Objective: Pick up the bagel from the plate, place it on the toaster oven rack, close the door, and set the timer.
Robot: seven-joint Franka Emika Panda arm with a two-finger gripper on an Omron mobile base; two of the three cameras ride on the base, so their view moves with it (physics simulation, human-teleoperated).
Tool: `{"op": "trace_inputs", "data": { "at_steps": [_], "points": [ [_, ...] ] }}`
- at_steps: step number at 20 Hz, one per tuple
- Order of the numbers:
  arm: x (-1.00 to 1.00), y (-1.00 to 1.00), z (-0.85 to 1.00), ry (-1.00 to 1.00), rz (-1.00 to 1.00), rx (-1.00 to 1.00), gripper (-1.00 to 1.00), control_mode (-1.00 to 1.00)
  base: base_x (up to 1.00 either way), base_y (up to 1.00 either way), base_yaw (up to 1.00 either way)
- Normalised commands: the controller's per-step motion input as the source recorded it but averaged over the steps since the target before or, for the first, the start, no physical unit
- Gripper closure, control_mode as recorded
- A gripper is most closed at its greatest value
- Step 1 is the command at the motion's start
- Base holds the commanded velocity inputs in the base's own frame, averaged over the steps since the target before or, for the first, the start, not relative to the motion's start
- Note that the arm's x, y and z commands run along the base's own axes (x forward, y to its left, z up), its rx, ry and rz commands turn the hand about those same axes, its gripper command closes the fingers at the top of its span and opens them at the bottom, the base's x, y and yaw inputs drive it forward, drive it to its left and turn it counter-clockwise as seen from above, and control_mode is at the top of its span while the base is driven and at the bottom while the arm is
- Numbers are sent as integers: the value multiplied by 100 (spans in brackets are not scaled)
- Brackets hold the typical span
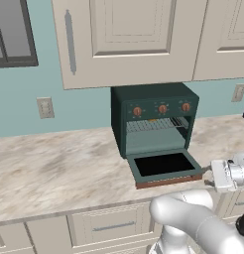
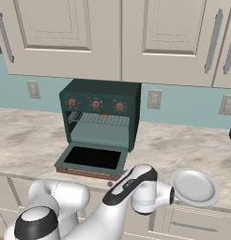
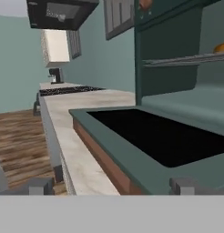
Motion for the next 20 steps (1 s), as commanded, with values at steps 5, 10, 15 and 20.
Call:
{"op": "trace_inputs", "data": {
  "at_steps": [5,10,15,20],
  "points": [
    [7,0,-30,9,6,8,-100,-100,0,0,0],
    [-4,-18,-30,8,2,7,-100,-100,0,0,0],
    [-17,-14,-2,-1,0,8,-100,-100,0,0,0],
    [-10,4,-1,-3,0,0,-100,-100,0,0,0]
  ]
}}
